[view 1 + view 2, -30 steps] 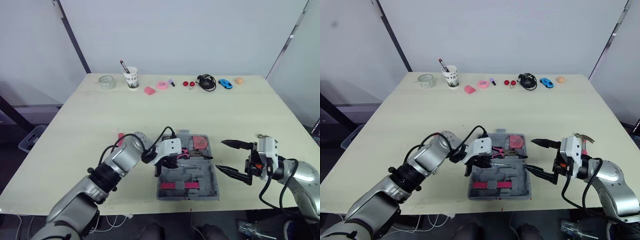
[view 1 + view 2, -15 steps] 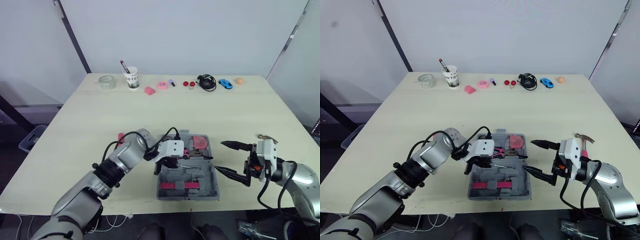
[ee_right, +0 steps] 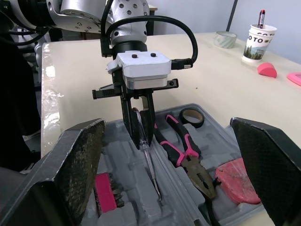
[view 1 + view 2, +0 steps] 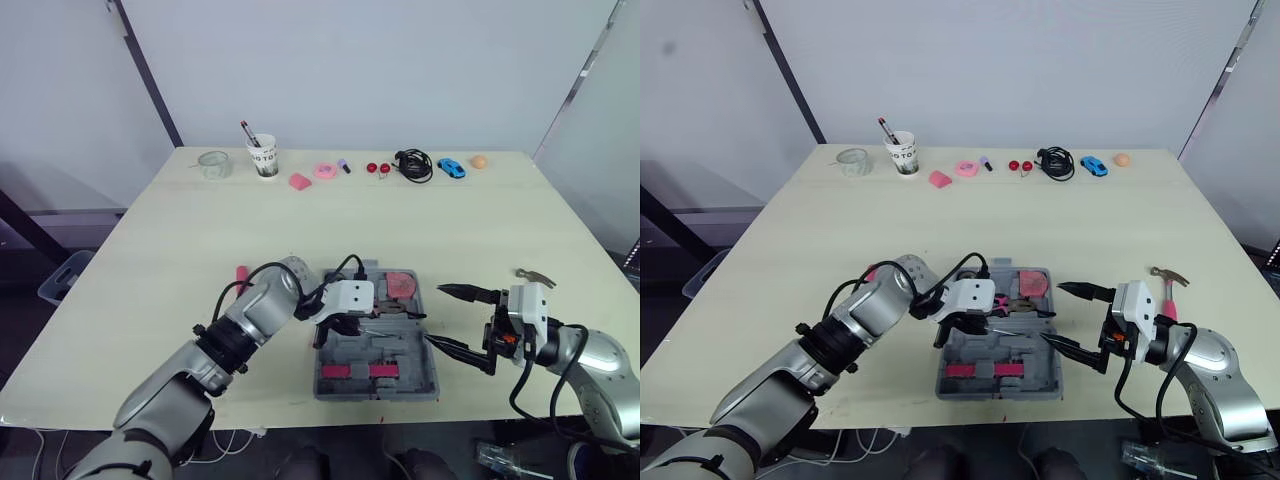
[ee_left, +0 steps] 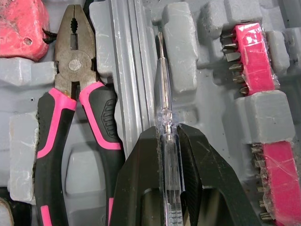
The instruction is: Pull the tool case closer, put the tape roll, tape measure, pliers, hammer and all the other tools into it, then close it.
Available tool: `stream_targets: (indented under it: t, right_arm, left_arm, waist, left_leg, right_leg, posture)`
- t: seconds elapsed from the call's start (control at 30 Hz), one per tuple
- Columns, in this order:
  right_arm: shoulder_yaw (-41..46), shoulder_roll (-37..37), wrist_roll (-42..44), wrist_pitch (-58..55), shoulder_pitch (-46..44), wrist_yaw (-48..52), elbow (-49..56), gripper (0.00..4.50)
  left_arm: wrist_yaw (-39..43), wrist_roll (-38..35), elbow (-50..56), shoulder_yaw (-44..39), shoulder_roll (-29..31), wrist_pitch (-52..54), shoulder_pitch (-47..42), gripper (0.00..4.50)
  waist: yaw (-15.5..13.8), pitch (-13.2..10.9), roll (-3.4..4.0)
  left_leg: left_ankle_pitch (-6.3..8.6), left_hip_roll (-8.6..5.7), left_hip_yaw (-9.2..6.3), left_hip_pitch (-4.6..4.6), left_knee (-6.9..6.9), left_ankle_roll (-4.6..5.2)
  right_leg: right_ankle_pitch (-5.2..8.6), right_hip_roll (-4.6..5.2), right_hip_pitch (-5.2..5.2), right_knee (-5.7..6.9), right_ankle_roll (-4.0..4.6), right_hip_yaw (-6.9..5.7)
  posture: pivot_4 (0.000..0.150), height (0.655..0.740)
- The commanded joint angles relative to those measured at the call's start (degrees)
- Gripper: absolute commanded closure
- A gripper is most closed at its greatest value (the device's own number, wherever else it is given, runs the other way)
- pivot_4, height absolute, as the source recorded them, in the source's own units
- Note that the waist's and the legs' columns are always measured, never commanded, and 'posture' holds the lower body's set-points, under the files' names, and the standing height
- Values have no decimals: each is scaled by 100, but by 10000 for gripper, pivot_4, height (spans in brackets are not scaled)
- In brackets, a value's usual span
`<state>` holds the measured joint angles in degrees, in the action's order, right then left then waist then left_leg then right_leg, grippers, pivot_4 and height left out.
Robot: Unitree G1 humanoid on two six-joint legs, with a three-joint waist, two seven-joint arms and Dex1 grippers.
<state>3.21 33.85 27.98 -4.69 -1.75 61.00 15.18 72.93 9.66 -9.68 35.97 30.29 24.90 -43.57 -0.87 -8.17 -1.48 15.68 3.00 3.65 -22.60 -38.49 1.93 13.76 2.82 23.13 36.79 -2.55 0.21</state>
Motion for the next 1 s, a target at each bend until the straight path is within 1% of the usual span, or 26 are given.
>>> stream_targets:
  t: [0.03,0.53,0.6,0.63,0.67,0.7,1.0]
  right_arm:
    - [90,-46,-40,202,-36,-93,75,0]
    - [36,-86,-123,310,26,-127,25,0]
    - [34,-75,-122,303,30,-116,22,0]
    - [29,-69,-127,304,28,-108,20,0]
    - [25,-65,-128,300,24,-104,20,0]
    - [21,-65,-128,297,22,-104,24,0]
    - [5,-50,-130,273,24,-110,46,0]
  left_arm:
    - [33,84,10,46,-55,-19,22,44566]
    - [-39,136,-41,4,-171,-125,34,44566]
    - [-12,157,-40,24,-159,-176,26,34259]
    - [-9,167,-41,23,-162,-180,27,31154]
    - [-11,180,-44,21,-165,-187,28,25380]
    - [-19,196,-42,16,-167,-194,32,21734]
    - [20,175,112,-69,-123,-209,25,21734]
  waist:
    - [0,0,0]
    - [-1,2,3]
    - [-1,2,3]
    - [-1,2,3]
    - [0,2,3]
    - [2,2,3]
    - [3,2,3]
  left_leg:
    - [0,0,0,0,0,0]
    - [0,-5,-4,0,-3,0]
    - [0,-5,-4,0,-3,0]
    - [0,-5,-4,0,-3,0]
    - [0,-5,-4,0,-3,0]
    - [0,-5,-4,0,-3,0]
    - [0,-5,-5,0,-4,0]
  right_leg:
    - [0,0,0,0,0,0]
    - [0,-4,-2,2,-1,10]
    - [0,-4,-2,2,-1,10]
    - [0,-4,-2,2,-1,10]
    - [0,-4,-2,2,-1,11]
    - [0,-4,-2,3,-1,11]
    - [-1,-5,-1,3,-1,12]
  posture:
    - [1500,7400]
    - [1500,7400]
    - [1500,7400]
    - [1500,7400]
    - [1500,7400]
    - [1500,7400]
    - [1500,7400]
